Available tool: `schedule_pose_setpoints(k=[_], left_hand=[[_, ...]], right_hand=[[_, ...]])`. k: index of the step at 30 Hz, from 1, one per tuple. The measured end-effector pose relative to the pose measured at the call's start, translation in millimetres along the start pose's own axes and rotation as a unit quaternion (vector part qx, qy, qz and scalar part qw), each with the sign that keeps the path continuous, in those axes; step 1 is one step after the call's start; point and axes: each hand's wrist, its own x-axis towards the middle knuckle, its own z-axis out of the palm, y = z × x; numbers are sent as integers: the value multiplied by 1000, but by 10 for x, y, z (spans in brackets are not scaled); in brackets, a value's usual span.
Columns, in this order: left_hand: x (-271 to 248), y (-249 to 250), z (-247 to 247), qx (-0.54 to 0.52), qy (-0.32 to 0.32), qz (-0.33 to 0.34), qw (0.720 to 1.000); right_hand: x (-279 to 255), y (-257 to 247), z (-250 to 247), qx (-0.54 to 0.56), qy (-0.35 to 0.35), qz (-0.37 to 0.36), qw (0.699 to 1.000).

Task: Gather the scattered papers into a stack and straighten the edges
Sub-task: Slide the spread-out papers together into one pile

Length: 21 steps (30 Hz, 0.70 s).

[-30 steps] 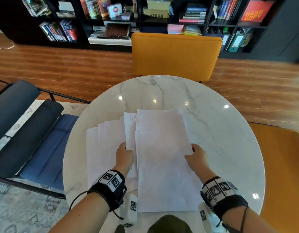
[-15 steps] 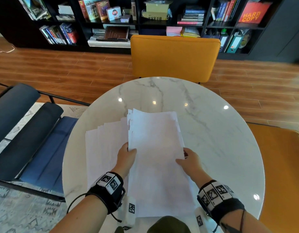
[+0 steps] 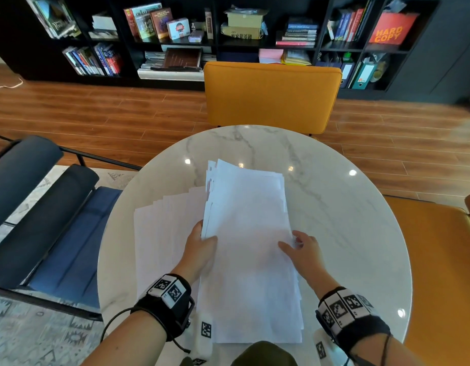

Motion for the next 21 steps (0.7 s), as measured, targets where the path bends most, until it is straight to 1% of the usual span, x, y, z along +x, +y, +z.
schedule_pose_setpoints(k=[2,4,6,8,11,17,21], left_hand=[[-18,41,-9,-10,-5,4,1000],[-18,72,-10,-18,-6,7,1000],[-12,91,-3,-28,-7,10,1000],[-22,113,0,-35,-2,18,999],[-49,122,-12,-27,3,27,999],[-71,-25,-71,-21,20,7,1000],[-45,-171,-145,-3,34,-19,999]], right_hand=[[-14,-37,-56,49,-5,-8,999],[-30,-81,-93,126,-23,-13,992],[-22,-94,-112,168,-38,-9,985],[0,-80,-129,198,-61,8,978],[26,-53,-150,274,-103,46,955],[-21,-84,-57,290,-138,73,944],[-89,-120,46,207,-115,64,969]])
